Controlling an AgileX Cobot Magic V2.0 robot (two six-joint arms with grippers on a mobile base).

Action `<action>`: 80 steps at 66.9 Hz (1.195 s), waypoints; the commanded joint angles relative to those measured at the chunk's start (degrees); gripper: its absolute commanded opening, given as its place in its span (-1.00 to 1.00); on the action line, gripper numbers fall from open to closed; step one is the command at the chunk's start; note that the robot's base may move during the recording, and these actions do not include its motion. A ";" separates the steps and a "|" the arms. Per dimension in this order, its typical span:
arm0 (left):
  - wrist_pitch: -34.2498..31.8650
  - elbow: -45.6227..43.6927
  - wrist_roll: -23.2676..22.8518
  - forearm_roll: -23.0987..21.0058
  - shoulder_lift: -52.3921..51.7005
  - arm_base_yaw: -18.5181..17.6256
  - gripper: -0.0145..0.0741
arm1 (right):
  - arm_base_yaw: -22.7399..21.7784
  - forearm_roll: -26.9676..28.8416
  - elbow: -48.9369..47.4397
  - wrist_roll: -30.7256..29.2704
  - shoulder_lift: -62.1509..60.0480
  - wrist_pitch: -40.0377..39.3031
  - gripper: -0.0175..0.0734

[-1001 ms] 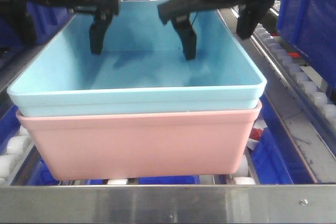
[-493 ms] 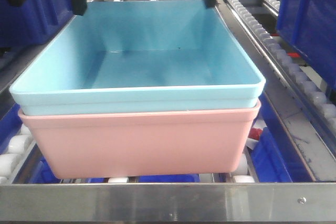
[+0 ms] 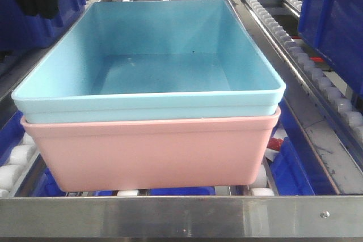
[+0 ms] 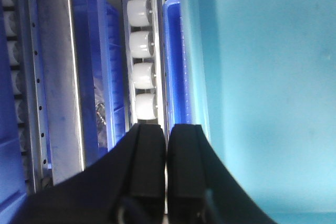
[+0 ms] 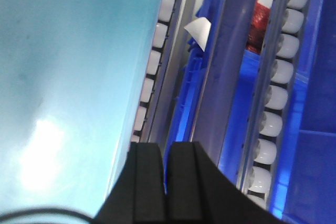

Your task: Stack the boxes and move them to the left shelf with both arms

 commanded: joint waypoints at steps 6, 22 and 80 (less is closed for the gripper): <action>-8.17 6.22 -0.20 0.53 -9.03 -0.63 -0.67 | 0.11 -2.69 4.24 -0.26 -6.63 -7.88 -0.49; -17.97 18.57 -0.20 4.54 -19.80 -5.75 -0.67 | 0.11 -2.69 13.05 -0.26 -14.19 -17.01 -0.49; -32.30 43.67 -0.60 6.45 -49.26 -19.58 -0.67 | 0.11 -4.93 48.56 -0.32 -58.38 -31.67 -0.49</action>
